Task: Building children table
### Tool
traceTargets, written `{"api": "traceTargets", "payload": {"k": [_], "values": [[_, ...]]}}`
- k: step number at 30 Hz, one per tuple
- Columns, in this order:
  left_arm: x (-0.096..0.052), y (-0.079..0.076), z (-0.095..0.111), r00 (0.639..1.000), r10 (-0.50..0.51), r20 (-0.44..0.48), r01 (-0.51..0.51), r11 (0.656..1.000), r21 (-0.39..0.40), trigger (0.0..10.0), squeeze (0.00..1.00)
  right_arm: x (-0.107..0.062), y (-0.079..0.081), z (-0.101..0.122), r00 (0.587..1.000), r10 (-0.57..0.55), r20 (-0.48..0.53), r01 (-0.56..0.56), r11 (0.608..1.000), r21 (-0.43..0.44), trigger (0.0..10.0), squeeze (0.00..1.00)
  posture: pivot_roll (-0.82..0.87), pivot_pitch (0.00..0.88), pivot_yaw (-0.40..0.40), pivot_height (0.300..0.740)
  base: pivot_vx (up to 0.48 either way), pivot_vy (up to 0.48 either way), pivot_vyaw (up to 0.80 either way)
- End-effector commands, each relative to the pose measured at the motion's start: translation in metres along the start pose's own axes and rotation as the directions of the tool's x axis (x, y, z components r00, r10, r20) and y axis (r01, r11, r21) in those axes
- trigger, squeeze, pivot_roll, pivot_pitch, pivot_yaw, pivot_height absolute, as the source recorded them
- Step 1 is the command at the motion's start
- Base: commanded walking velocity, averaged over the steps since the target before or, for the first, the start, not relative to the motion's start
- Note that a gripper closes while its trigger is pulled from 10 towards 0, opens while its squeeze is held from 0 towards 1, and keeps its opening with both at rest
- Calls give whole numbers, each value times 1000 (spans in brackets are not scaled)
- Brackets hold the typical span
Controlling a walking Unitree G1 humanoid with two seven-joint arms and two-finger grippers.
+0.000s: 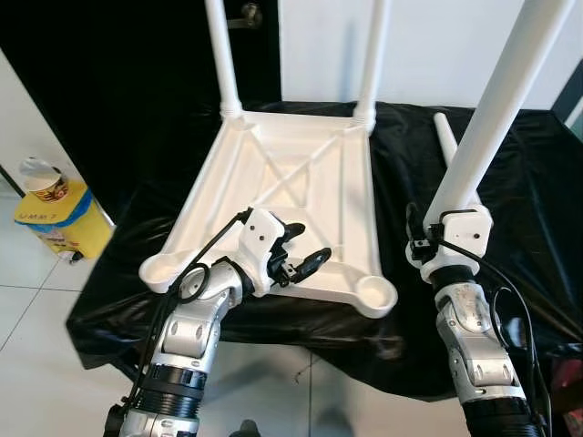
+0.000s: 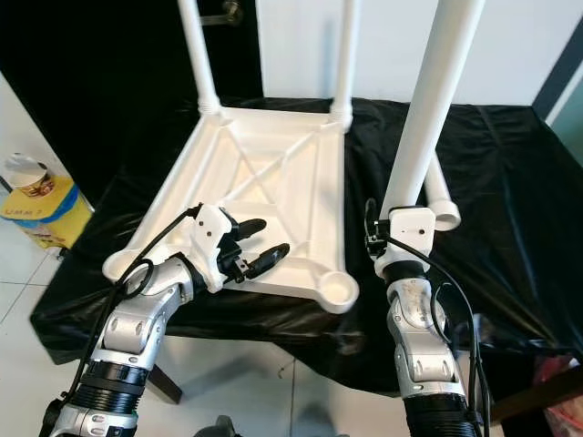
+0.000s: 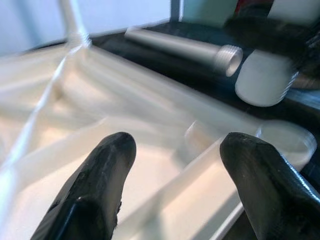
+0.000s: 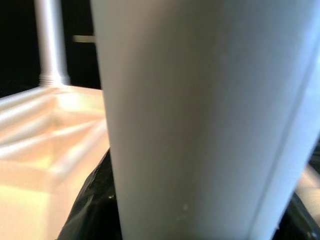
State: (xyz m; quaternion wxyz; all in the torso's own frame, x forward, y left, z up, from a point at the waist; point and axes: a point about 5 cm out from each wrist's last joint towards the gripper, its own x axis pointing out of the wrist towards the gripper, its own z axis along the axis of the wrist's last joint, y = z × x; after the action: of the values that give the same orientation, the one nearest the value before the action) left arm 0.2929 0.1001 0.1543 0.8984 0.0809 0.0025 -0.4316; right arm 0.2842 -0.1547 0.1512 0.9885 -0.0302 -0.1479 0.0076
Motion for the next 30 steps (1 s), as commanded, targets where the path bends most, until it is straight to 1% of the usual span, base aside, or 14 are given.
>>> {"api": "traceTargets", "payload": {"k": [1,2,5,17,19,24,29,30], "values": [[1,8,0,984,180,-6,-180,984,-6,10000,0,-2,-5,0,1000,-12,6,12,1000,-10,10000,0,36,11,-26,740,0,405,0],[1,8,0,984,180,-6,-180,984,-6,10000,0,-2,-5,0,1000,-12,6,12,1000,-10,10000,0,36,11,-26,740,0,405,0],[1,5,1,986,167,-3,-167,986,17,10000,0,-2,-5,-2,1000,-10,4,10,1000,-10,10000,0,36,14,-23,740,0,0,0],[1,-2,4,990,138,2,-138,989,52,10000,0,-3,-6,-4,1000,-12,2,12,1000,-12,10000,0,36,23,-23,740,0,0,0],[1,-2,4,991,136,3,-136,989,50,10000,0,-3,-6,-4,1000,-12,2,12,1000,-12,10000,0,36,23,-23,740,0,-244,0],[1,-3,5,989,148,1,-148,987,57,10000,0,-3,-7,-5,1000,-13,3,13,1000,-15,10000,0,36,26,-24,740,0,0,0],[1,-3,5,989,150,2,-150,986,72,10000,0,-3,-7,-6,1000,-16,4,16,1000,-16,10000,0,35,27,-23,740,0,-356,0],[2,-3,6,988,152,14,-152,987,53,10000,0,-2,-8,-6,1000,-20,3,20,1000,-17,10000,0,35,28,-23,740,0,0,0]]}}
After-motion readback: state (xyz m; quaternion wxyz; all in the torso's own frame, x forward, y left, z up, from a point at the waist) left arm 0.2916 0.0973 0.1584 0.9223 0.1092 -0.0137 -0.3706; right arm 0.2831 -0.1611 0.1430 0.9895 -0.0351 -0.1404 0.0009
